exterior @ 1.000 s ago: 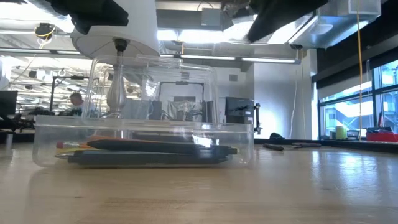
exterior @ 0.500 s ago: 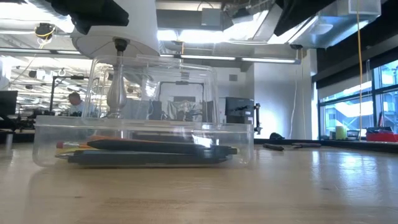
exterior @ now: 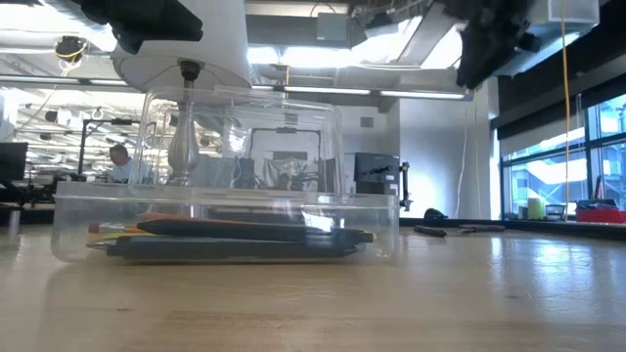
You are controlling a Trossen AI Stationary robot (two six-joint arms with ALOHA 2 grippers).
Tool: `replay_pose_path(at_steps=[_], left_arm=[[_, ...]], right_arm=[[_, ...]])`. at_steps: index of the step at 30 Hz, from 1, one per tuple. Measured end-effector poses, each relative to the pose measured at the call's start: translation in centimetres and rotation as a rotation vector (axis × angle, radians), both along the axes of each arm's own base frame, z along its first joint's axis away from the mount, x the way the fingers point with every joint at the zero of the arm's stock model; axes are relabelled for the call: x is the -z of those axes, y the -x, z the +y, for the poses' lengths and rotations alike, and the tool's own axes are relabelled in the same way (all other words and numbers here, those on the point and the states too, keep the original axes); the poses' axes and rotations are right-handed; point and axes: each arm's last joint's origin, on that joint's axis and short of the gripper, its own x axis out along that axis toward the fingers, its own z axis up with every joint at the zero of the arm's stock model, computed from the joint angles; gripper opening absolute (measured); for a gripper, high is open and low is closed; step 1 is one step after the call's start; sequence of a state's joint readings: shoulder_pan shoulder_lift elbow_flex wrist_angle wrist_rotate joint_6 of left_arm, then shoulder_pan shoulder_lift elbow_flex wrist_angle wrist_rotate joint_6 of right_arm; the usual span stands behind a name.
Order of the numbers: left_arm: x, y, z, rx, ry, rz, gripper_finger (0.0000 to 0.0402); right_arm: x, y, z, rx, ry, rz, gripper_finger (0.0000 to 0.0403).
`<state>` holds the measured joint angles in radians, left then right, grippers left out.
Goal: Pick & place school supplies into a supply box
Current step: Put the black pen into the transparent supply box
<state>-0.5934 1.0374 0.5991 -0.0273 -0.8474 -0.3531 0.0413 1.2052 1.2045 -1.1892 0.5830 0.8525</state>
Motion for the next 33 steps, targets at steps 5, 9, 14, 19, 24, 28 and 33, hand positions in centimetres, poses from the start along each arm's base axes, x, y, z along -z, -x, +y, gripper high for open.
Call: replay_pose_path(at_steps=[5, 9, 14, 19, 24, 28, 33], left_arm=[[0.0, 0.0, 0.0, -0.012, -0.005, -0.003, 0.0072], [0.0, 0.0, 0.1, -0.022, -0.009, -0.006, 0.0072], [0.0, 0.0, 0.1, -0.021, -0.009, -0.006, 0.0072], [0.0, 0.0, 0.1, -0.017, -0.007, -0.005, 0.0072], [0.2, 0.1, 0.0, 0.028, 0.002, 0.027, 0.0072], [0.3, 0.1, 0.0, 0.022, 0.013, 0.027, 0.0072], [0.3, 0.1, 0.0, 0.018, 0.005, 0.027, 0.0072]], right_arm=[[0.7, -1.0, -3.3, 0.055, -0.087, 0.022, 0.0125], [2.0, -3.0, -6.1, 0.013, -0.149, 0.017, 0.0125], [3.7, -5.6, -9.6, -0.068, -0.196, -0.043, 0.0125], [4.4, -7.6, -11.5, -0.170, -0.279, -0.200, 0.0125], [6.1, -7.9, -12.9, -0.132, -0.307, -0.185, 0.0125], [9.0, -7.4, -13.6, -0.094, -0.304, -0.225, 0.0125], [12.3, -5.6, -14.4, -0.057, -0.384, -0.257, 0.0125]])
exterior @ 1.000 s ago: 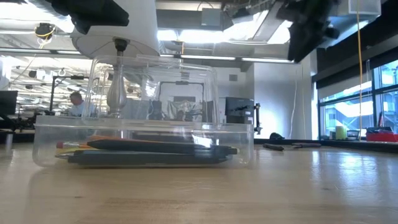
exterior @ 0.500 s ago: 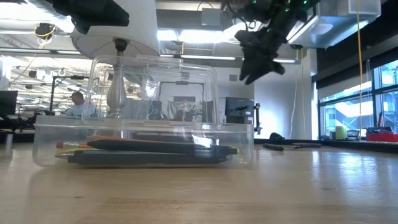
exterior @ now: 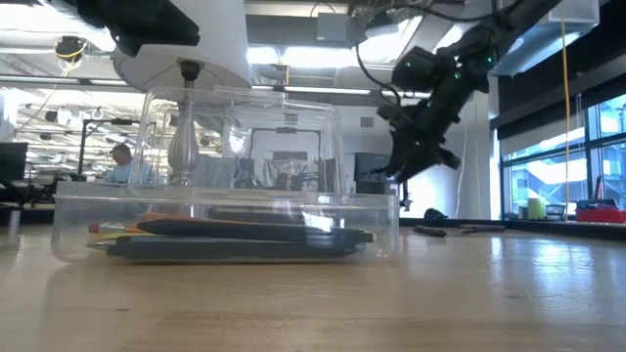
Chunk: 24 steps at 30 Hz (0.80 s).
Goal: Pick & place school supplies into a supply box
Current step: Put the black pen into the transparent supply box
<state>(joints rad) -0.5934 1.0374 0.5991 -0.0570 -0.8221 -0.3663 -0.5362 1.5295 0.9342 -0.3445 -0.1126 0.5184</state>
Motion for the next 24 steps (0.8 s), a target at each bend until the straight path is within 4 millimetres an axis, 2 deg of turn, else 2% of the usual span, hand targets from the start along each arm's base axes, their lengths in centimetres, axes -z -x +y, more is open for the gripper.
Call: replay_pose_path(at_steps=[8, 24], left_arm=[[-0.1, 0.0, 0.1, -0.032, -0.024, -0.009, 0.0072], [-0.1, 0.0, 0.1, -0.048, -0.032, -0.015, 0.0072]], right_arm=[[1.4, 1.3, -0.3, 0.037, 0.021, 0.086, 0.0125], [1.6, 1.5, -0.1, 0.003, 0.047, 0.149, 0.0125]])
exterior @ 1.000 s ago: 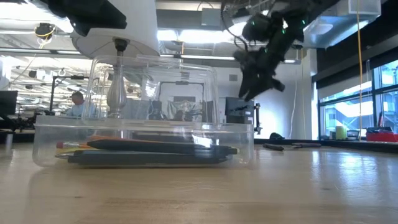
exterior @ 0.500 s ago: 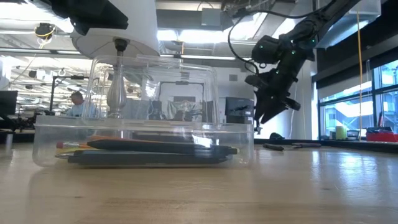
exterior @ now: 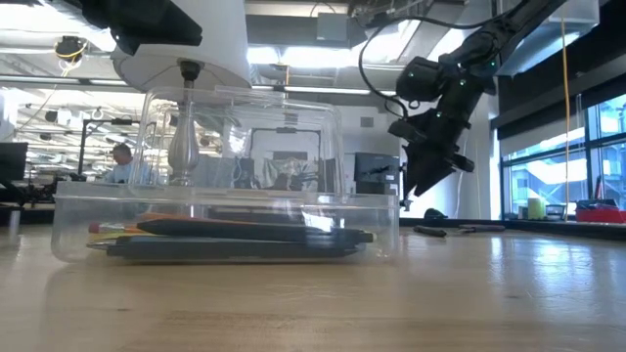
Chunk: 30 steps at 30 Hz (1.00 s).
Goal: Pick & place school supplies into a supply box
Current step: Put the black pen into the transparent supply box
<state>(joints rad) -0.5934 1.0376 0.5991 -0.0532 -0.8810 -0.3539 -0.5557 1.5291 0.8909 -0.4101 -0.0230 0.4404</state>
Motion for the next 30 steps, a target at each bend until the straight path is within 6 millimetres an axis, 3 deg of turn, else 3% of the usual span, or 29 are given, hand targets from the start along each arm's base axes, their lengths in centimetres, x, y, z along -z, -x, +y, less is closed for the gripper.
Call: replay_pose_path(at_steps=[5, 11, 16, 22, 30], left_arm=[[0.0, 0.0, 0.0, 0.001, 0.000, 0.000, 0.0072], [0.0, 0.0, 0.0, 0.002, 0.001, 0.000, 0.0072], [0.0, 0.0, 0.0, 0.003, 0.001, 0.001, 0.0072], [0.0, 0.0, 0.0, 0.001, 0.000, 0.000, 0.0072], [0.0, 0.0, 0.0, 0.001, 0.000, 0.000, 0.0072]], right_arm=[[0.2, 0.3, 0.1, 0.031, -0.017, 0.033, 0.0144], [0.3, 0.3, 0.4, 0.116, 0.061, 0.101, 0.0212], [0.6, -0.4, 1.4, 0.064, 0.082, 0.128, 0.0247], [2.1, -1.3, 2.0, 0.129, 0.113, 0.178, 0.0249], [5.6, -2.1, 1.7, 0.136, 0.062, 0.258, 0.0229]])
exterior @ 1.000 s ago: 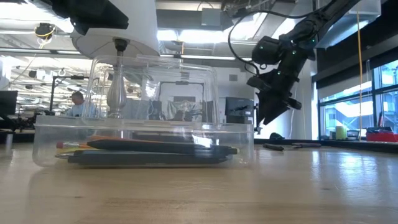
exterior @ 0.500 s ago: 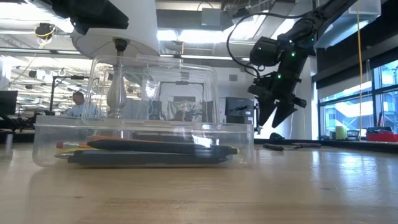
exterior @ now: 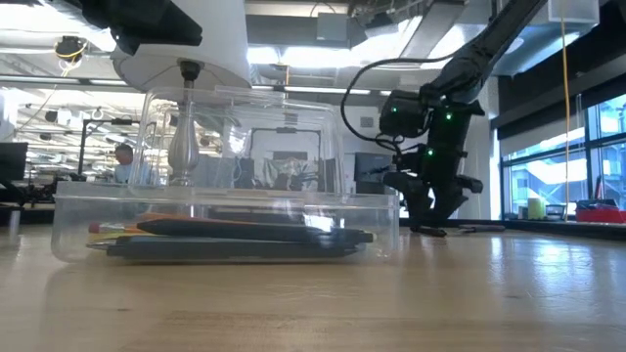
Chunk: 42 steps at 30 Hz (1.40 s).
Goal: Pick & place school supplies into a supply box
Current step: Put the black pen into the transparent supply box
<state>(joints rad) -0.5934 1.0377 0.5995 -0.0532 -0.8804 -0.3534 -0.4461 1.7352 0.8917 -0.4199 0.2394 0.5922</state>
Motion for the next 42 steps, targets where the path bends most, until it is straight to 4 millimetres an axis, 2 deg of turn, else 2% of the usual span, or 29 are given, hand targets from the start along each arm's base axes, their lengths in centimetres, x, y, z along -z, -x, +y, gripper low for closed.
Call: replay_pose_path(at_steps=[6, 17, 21, 26, 32, 35, 38, 42], left_arm=[[0.0, 0.0, 0.0, 0.000, 0.000, 0.000, 0.0072], [0.0, 0.0, 0.0, 0.000, -0.001, 0.002, 0.0072], [0.0, 0.0, 0.0, 0.000, -0.001, 0.001, 0.0072], [0.0, 0.0, 0.0, -0.001, 0.000, 0.002, 0.0072], [0.0, 0.0, 0.0, -0.001, 0.000, 0.002, 0.0072], [0.0, 0.0, 0.0, 0.000, 0.000, 0.002, 0.0072], [0.0, 0.0, 0.0, -0.001, 0.001, 0.002, 0.0072], [0.0, 0.0, 0.0, 0.000, 0.001, 0.001, 0.0072]], right_arm=[[1.2, -0.2, -0.1, -0.002, -0.020, 0.037, 0.0194], [1.2, -0.2, 0.0, -0.055, -0.014, 0.054, 0.0067], [1.2, -0.2, -0.1, -0.100, -0.004, 0.069, 0.0053], [1.0, -0.4, -0.1, -0.122, -0.004, 0.079, 0.0061], [-0.9, -1.1, 0.5, -0.200, 0.009, 0.085, 0.0057], [-3.2, -1.9, 0.8, -0.235, 0.046, 0.030, 0.0057], [-4.7, -1.9, 1.6, -0.268, 0.055, 0.022, 0.0057], [-8.0, -2.2, 3.0, -0.310, 0.106, -0.068, 0.0049]])
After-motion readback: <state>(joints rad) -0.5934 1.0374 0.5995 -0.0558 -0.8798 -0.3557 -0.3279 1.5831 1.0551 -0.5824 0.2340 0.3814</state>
